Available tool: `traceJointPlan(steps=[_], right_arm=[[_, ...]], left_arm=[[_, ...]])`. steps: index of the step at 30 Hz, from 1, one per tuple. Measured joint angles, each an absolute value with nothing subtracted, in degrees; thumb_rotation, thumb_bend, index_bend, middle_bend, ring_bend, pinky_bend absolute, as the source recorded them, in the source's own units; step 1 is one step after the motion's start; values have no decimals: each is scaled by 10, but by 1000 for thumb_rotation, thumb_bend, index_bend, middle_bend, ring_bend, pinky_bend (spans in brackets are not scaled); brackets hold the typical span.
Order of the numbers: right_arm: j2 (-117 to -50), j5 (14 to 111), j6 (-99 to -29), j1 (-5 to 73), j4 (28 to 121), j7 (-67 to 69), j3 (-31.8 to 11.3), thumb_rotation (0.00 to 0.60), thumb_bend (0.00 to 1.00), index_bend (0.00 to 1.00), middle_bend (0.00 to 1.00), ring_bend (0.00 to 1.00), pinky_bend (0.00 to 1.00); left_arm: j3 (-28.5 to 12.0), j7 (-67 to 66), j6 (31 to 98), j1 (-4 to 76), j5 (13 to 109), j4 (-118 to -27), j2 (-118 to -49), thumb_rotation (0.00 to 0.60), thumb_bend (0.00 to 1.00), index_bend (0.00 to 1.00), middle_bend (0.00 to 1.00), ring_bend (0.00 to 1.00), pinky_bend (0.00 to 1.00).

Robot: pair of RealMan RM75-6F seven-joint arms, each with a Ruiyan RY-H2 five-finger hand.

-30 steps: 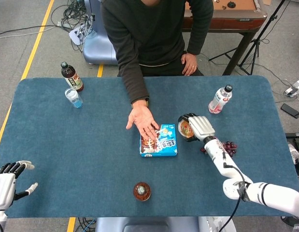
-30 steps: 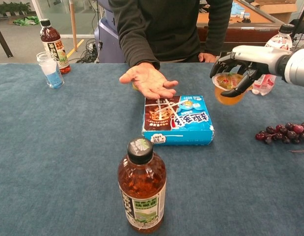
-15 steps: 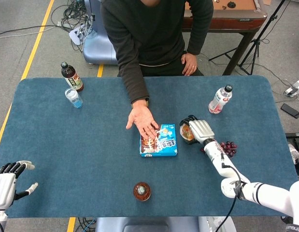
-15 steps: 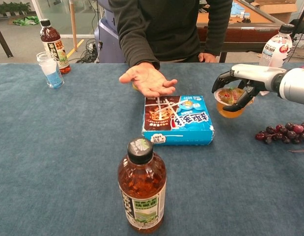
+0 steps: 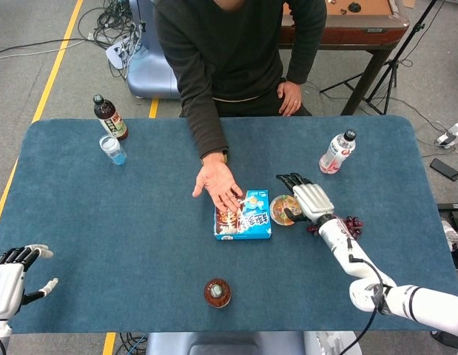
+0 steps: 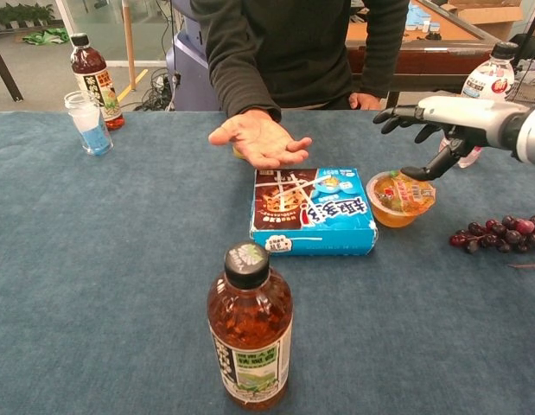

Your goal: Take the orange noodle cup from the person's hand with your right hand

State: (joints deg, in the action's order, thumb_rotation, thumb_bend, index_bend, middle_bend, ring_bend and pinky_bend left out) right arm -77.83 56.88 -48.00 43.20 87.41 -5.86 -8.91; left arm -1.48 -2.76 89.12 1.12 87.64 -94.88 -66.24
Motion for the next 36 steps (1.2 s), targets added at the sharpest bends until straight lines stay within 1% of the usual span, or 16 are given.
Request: traceJointPlan(steps=[4,9,14,17,23,30,32,36], right_arm=[[-736,587,-522,409,933,-77,-82,600,395,64,99,0,156],[-680,614,-605,359,1013,-99,-67,600,395,64,108,0,156],[-617,657,-682,291,1080,-108,-39,600,395,64,122,0,156],[-595,685,-721,255,1101,-108,-21,600,394,64,122,0,156],[-573,740,-799,182,1113,-92,10,600,395,64,134,0,156],[-581,803,-893,98,1087,-60,36,600,392,64,135,0,156],[-586,820,-909,78,1078,-50,42,600,391,64,135,0,156],[-596,835,-913,62,1066,-43,45,600,391,64,136,0,156]], left_arm=[[-16,-26,892,11,874,-948,-662,600,171,415,338,288,216],[-17,-25,888,13,872,-946,-662,600,171,415,338,288,216],[-20,-26,884,17,871,-946,-664,600,171,415,338,288,216],[-21,-27,881,20,870,-946,-666,600,171,415,338,288,216],[-22,-29,881,22,870,-946,-669,600,171,415,338,288,216],[-19,-38,884,23,880,-955,-669,600,171,415,338,288,216],[-19,-40,885,24,881,-957,-670,600,171,415,338,288,216],[-20,-40,886,24,881,-958,-671,600,171,415,338,288,216]])
